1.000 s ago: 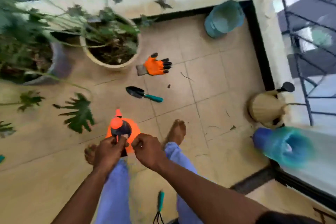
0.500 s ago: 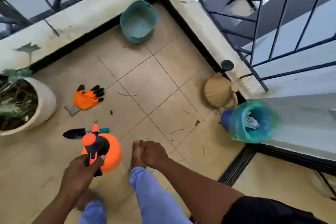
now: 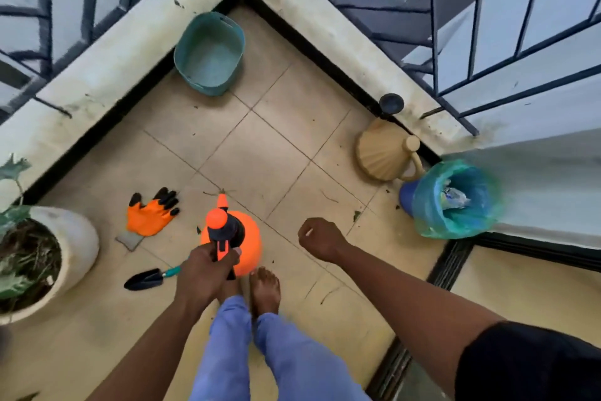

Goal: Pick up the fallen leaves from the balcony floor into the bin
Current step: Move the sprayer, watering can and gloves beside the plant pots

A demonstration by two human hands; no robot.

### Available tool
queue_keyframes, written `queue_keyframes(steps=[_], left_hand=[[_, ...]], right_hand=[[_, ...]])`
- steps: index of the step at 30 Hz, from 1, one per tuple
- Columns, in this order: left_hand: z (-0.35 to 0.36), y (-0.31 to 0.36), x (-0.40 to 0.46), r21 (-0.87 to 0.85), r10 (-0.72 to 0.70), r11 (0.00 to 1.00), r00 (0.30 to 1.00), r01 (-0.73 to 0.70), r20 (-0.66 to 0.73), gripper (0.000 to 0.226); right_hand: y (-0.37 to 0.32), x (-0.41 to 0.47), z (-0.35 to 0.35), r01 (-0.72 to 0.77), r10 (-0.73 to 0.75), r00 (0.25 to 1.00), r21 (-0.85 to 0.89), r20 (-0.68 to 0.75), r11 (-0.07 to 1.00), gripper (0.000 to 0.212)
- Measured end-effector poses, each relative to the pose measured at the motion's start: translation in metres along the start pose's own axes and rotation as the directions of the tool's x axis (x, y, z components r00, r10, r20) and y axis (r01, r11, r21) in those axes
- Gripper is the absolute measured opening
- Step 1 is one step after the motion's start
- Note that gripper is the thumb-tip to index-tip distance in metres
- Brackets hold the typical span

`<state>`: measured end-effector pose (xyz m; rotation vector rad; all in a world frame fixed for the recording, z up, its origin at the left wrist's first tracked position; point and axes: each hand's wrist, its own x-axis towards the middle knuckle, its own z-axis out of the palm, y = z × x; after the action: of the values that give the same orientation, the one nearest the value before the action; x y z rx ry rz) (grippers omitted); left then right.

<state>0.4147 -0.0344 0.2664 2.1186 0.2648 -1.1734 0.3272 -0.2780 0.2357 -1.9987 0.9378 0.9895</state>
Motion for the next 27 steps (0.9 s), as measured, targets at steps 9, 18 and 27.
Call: queue_keyframes(steps=[9,18,27], left_hand=[[0.038,0.082,0.044,0.104,0.084,0.991,0.995,-0.09,0.058,0.031],[0.117,0.145,0.113,-0.004,0.109,0.994,0.99,-0.109,0.089,0.041],[0.18,0.208,0.129,-0.148,0.081,0.986,0.997,-0.079,0.002,0.02]], right_hand=[[0.085,0.067,-0.13,-0.211,0.216,0.94,0.047,-0.264,0.976,0.032],[0.214,0.189,-0.232,-0.349,0.476,0.793,0.356,-0.382,0.867,0.073],[0.259,0.261,-0.277,-0.378,0.5,0.866,0.637,-0.014,0.671,0.04]])
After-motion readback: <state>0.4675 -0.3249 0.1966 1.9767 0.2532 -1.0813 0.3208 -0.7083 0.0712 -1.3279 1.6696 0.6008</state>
